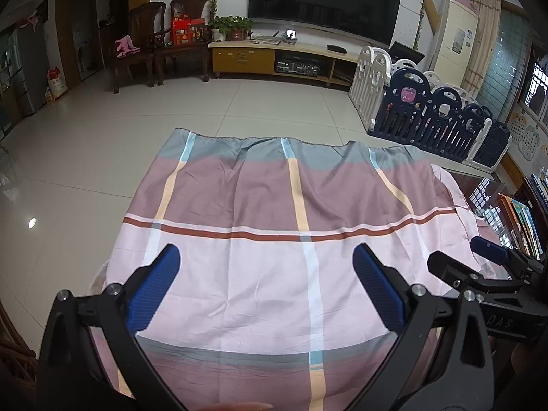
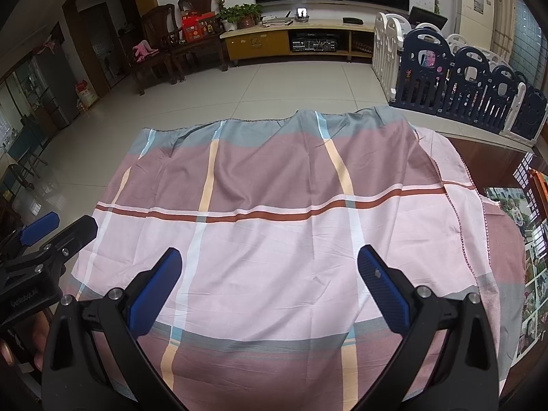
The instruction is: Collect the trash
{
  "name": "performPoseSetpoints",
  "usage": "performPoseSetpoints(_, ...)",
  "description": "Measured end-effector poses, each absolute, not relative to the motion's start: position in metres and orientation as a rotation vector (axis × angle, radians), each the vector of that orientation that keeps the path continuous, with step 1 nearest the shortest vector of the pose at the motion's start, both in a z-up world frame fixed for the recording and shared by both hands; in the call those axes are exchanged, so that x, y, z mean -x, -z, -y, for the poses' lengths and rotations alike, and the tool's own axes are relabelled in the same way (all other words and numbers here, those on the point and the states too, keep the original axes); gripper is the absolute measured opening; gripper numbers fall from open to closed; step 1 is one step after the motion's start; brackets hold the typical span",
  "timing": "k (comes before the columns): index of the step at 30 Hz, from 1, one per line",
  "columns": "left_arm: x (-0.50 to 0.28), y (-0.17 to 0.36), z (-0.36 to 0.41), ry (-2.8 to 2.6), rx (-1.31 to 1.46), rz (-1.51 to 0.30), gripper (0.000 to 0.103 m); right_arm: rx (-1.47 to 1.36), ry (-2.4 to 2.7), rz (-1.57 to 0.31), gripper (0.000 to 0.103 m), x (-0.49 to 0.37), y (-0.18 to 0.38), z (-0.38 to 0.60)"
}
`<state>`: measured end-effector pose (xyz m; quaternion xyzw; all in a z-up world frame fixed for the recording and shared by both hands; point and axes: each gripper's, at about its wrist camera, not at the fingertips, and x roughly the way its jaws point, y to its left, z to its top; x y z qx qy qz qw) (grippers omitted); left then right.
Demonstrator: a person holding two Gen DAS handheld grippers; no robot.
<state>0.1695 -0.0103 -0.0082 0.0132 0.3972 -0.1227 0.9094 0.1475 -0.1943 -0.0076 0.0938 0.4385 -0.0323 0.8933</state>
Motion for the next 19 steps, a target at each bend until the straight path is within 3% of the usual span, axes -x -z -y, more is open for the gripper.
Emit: performPoseSetpoints(19,-0.172,0.016,0.003,0.159,-0.049,-0.851,0.1,-0.19,0.085,-0.905,0.1,-0.147,0.007,0.209)
